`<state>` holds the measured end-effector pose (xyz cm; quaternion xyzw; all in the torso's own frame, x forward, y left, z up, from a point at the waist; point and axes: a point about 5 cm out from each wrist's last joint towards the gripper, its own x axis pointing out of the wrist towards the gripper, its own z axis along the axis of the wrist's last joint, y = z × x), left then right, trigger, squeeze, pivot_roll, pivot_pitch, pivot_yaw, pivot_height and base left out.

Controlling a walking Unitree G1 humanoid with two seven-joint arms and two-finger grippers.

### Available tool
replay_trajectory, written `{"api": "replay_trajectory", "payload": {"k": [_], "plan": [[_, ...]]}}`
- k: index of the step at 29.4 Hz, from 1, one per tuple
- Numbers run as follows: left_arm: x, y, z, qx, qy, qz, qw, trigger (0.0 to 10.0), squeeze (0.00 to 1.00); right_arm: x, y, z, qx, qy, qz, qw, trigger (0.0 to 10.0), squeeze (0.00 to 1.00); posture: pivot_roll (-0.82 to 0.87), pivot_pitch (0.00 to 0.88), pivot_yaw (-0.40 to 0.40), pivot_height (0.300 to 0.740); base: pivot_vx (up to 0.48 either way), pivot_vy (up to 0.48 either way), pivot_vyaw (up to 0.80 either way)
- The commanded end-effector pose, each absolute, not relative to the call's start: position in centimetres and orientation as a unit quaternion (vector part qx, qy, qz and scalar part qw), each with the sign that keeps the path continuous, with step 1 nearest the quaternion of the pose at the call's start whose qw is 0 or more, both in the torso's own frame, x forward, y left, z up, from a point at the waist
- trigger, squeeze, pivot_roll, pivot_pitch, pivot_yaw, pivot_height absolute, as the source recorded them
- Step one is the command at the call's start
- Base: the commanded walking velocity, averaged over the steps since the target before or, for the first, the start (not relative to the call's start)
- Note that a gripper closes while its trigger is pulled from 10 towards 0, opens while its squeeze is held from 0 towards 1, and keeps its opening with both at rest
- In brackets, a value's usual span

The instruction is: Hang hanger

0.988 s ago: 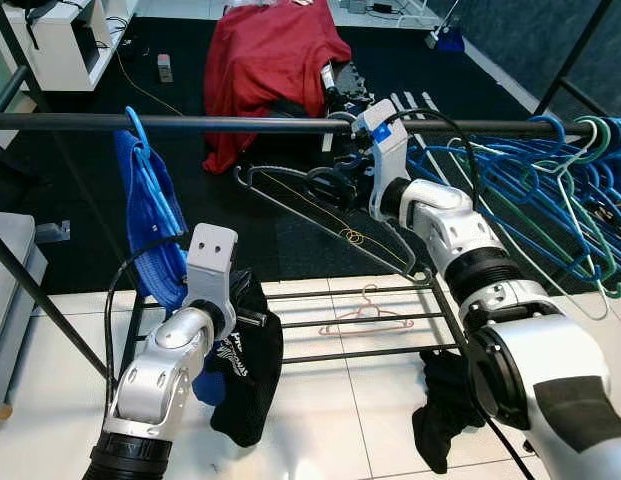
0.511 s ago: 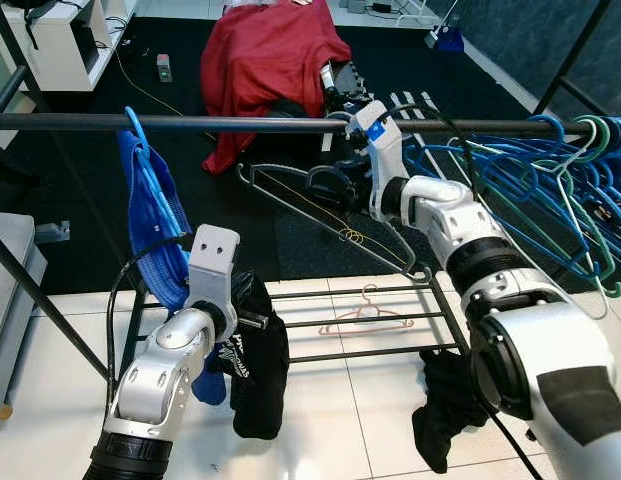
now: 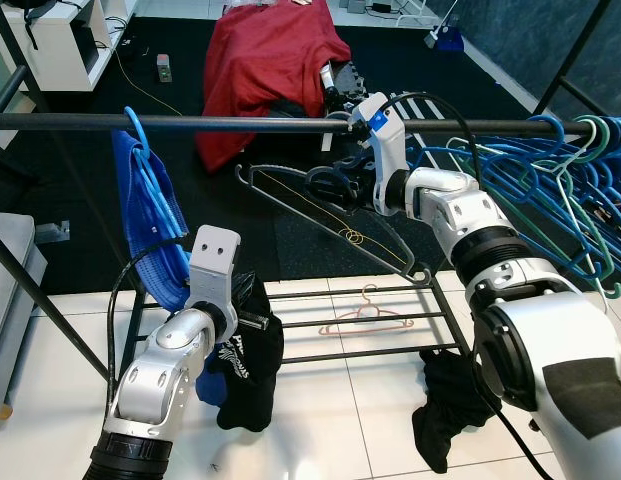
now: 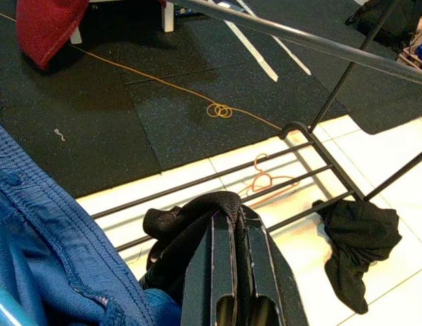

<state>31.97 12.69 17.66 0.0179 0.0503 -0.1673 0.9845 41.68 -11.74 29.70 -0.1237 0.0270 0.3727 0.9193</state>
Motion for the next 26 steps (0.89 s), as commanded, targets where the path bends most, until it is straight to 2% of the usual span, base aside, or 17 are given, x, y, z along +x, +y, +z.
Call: {"api": "replay_trajectory", "payload": {"k": [1, 5, 6, 7, 8, 10, 11, 12, 15, 16, 26], "plan": [[31.7, 12.57, 17.22, 0.021, 0.061, -0.178, 0.982, 10.0, 0.0, 41.71, -12.19, 30.02, -0.126, 0.036, 0.368, 0.92, 10.0, 0.0, -0.07, 0.21, -0.06, 0.74, 0.0, 0.0, 0.0], [31.64, 12.55, 17.21, 0.022, 0.061, -0.18, 0.982, 10.0, 0.0, 41.71, -12.15, 29.97, -0.124, 0.045, 0.37, 0.92, 10.0, 0.0, -0.07, 0.208, -0.062, 0.74, 0.0, 0.0, 0.0], [31.64, 12.57, 17.22, 0.022, 0.061, -0.18, 0.982, 10.0, 0.0, 41.71, -12.14, 29.96, -0.124, 0.046, 0.371, 0.919, 8.9, 0.0, -0.07, 0.207, -0.063, 0.74, 0.0, 0.0, 0.0], [31.63, 12.58, 17.22, 0.022, 0.061, -0.18, 0.982, 10.0, 0.0, 41.71, -12.15, 29.96, -0.126, 0.046, 0.37, 0.919, 6.6, 0.0, -0.07, 0.205, -0.064, 0.74, 0.0, 0.0, 0.0], [31.62, 12.59, 17.23, 0.022, 0.061, -0.18, 0.982, 10.0, 0.0, 41.71, -12.15, 29.97, -0.127, 0.047, 0.37, 0.919, 4.7, 0.0, -0.07, 0.205, -0.064, 0.74, 0.0, 0.0, 0.0], [31.61, 12.58, 17.23, 0.022, 0.061, -0.18, 0.982, 10.0, 0.0, 41.72, -12.15, 29.98, -0.128, 0.047, 0.37, 0.919, 4.7, 0.0, -0.07, 0.205, -0.064, 0.74, 0.0, 0.0, 0.0], [31.6, 12.58, 17.22, 0.022, 0.061, -0.18, 0.982, 10.0, 0.0, 41.72, -12.15, 29.99, -0.129, 0.047, 0.37, 0.919, 4.2, 0.0, -0.07, 0.204, -0.063, 0.74, 0.0, 0.0, 0.0], [31.6, 12.56, 17.23, 0.023, 0.061, -0.18, 0.981, 10.0, 0.0, 41.72, -12.16, 30.01, -0.13, 0.047, 0.37, 0.919, 3.2, 0.0, -0.07, 0.203, -0.064, 0.74, 0.0, 0.0, 0.0], [31.6, 12.56, 17.23, 0.023, 0.061, -0.18, 0.981, 10.0, 0.0, 41.72, -12.17, 30.03, -0.13, 0.047, 0.369, 0.919, 3.2, 0.0, -0.07, 0.203, -0.064, 0.74, 0.0, 0.0, 0.0], [31.6, 12.54, 17.23, 0.022, 0.061, -0.181, 0.981, 10.0, 0.0, 41.72, -12.19, 30.03, -0.13, 0.047, 0.37, 0.919, 0.3, 0.0, -0.07, 0.201, -0.063, 0.74, 0.0, 0.0, 0.0], [31.67, 12.57, 17.29, 0.023, 0.061, -0.181, 0.981, 10.0, 0.0, 41.72, -12.3, 29.84, -0.128, 0.052, 0.369, 0.919, 0.0, 0.0, -0.07, 0.205, -0.062, 0.74, 0.0, 0.0, 0.0]]}}
